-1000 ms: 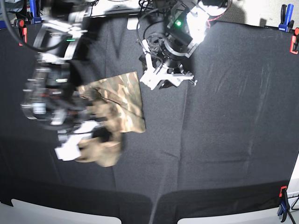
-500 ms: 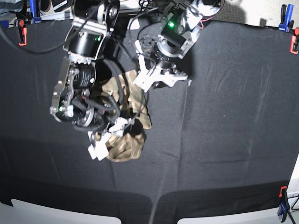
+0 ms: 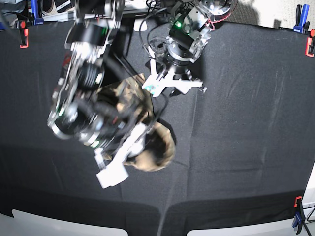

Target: Layout the t-shirt on the table in an organized manner, then fold the t-shirt properly

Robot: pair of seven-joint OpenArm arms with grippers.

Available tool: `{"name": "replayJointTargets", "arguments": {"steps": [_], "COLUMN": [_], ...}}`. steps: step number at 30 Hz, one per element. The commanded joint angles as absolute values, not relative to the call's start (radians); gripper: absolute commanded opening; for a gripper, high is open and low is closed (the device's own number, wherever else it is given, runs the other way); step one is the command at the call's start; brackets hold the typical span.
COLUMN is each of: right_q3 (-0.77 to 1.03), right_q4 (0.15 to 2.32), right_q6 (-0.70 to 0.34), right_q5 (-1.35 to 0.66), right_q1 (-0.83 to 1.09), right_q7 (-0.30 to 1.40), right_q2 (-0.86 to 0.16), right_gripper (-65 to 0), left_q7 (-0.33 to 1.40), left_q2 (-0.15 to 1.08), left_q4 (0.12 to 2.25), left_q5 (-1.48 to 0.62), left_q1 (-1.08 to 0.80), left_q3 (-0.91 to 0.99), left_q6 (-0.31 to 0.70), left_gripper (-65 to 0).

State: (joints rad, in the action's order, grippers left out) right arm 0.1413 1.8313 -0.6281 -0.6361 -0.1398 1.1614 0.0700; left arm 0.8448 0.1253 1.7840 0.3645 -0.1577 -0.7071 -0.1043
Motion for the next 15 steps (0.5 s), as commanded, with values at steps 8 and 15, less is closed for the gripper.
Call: {"name": "replayJointTargets", "arguments": {"steps": [8,15], "right_q3": [0.183,0.365], "right_q4": [2.022,2.074], "right_q6": [-0.678,-0.677], "right_q5": [-0.665,-0.657], "right_q1": [-0.155,-0.155], "right_q7": [1.129,1.080], "right_q2": [0.072,0.065], "right_gripper": [-39.4,-39.4], "left_q7": [1.079,1.273], "left_q2": [0.118,0.120], "left_q4": [1.802,1.802], "left_q5": [0.613,0.929], "left_q1": [-0.149,-0.149], "left_q3": [-0.709,-0.708], "left_q6": [-0.127,-0.275], "left_gripper": [-37.0,-37.0]}}
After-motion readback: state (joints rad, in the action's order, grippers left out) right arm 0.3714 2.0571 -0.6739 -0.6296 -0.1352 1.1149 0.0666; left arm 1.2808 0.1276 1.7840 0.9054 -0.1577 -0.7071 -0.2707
